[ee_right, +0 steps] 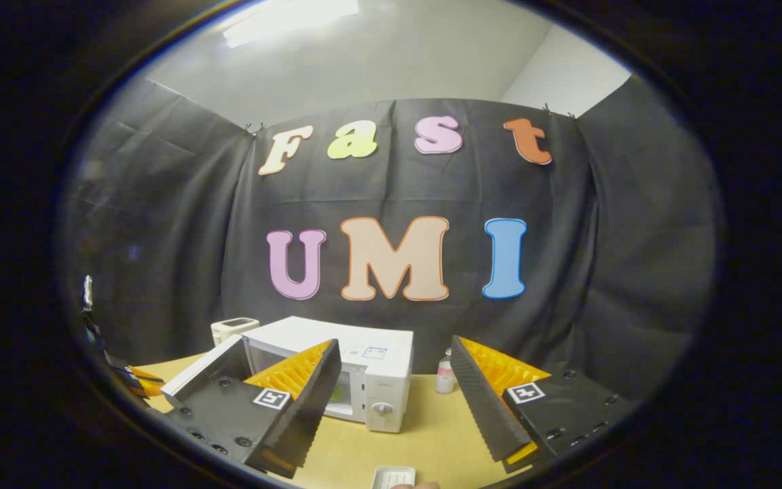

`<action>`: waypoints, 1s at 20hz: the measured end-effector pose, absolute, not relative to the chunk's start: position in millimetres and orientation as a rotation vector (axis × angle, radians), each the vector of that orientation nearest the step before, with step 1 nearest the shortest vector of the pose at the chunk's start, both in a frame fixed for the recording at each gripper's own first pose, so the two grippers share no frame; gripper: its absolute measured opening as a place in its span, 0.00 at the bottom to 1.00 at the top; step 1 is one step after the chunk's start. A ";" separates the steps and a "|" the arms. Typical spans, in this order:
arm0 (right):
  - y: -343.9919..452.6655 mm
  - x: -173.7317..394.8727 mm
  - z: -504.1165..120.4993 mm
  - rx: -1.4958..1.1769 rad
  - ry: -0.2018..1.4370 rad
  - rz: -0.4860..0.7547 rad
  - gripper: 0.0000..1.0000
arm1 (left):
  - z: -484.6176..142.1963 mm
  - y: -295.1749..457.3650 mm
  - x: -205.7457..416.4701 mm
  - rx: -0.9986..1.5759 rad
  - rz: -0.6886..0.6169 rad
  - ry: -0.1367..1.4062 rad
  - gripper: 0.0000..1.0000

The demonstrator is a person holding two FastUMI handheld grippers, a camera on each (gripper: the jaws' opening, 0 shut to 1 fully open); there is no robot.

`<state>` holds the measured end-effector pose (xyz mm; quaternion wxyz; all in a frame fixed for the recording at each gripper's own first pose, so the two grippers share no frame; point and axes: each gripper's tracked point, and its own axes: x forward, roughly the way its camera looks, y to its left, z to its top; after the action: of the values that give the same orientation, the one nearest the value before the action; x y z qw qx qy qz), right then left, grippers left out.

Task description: Open the microwave oven with the left hand, put the food in, and close the microwave oven.

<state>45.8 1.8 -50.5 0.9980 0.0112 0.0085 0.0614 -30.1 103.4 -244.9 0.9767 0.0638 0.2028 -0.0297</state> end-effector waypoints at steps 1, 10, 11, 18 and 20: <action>-1.2 45.3 -48.8 0.019 0.012 0.118 0.99 | -243.6 100.6 -29.2 0.141 -0.059 0.405 0.00; -20.3 31.2 -56.7 -0.008 0.024 0.089 0.91 | -256.0 45.5 -8.5 0.174 -0.173 0.421 0.00; -21.0 30.0 -56.9 -0.009 0.021 0.086 0.99 | -255.5 38.1 -4.3 0.171 -0.183 0.414 0.00; -38.5 21.9 -57.6 -0.031 0.020 0.055 0.99 | -256.0 -12.0 25.2 0.170 -0.263 0.402 0.00; -43.8 19.7 -55.3 -0.028 0.017 0.046 0.99 | -257.3 -21.4 32.7 0.161 -0.273 0.404 0.00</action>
<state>19.7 -43.8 -55.3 0.9996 -0.0140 0.0087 0.0229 32.7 -21.4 -257.3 0.9672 0.0797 0.1997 -0.1350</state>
